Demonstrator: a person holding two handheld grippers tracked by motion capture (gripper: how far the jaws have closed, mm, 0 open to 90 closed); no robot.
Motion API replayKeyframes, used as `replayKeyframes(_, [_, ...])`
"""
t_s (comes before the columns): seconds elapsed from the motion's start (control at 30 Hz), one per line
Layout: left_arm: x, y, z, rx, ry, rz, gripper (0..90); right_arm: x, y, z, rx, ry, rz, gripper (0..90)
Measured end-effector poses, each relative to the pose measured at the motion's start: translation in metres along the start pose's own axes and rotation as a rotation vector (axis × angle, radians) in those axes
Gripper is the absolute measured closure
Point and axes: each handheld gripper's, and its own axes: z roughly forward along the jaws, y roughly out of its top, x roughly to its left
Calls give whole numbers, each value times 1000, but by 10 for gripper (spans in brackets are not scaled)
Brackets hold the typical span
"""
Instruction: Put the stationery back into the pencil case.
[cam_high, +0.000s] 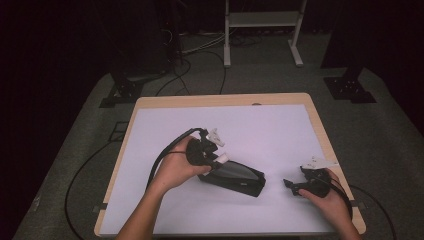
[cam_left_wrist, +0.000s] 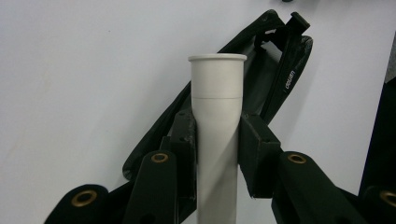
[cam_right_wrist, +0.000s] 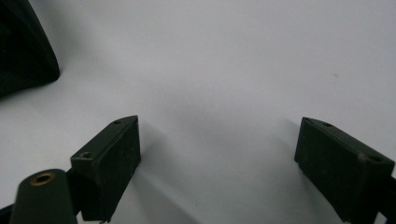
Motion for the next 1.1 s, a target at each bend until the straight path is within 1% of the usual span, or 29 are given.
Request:
replayKeyframes(0.07, [1,2,3,6,-6,8,689,0,0,0,0,0,0,130])
replayKeyframes(0.27, [1,8,16,-1,-22,12,689,0,0,0,-1,0,1,130])
replayKeyframes(0.57, [1,15,29,-5,-28,25,688,0,0,0,0,-1,2,130])
replayKeyframes(0.7, [1,16,35,6,-38,24,688,0,0,0,0,0,2,130])
replayKeyframes(0.83, [0,16,40,14,-41,29,687,0,0,0,0,1,3,130])
replayKeyframes(1.1, [0,15,40,18,-47,27,682,0,0,0,1,1,2,130])
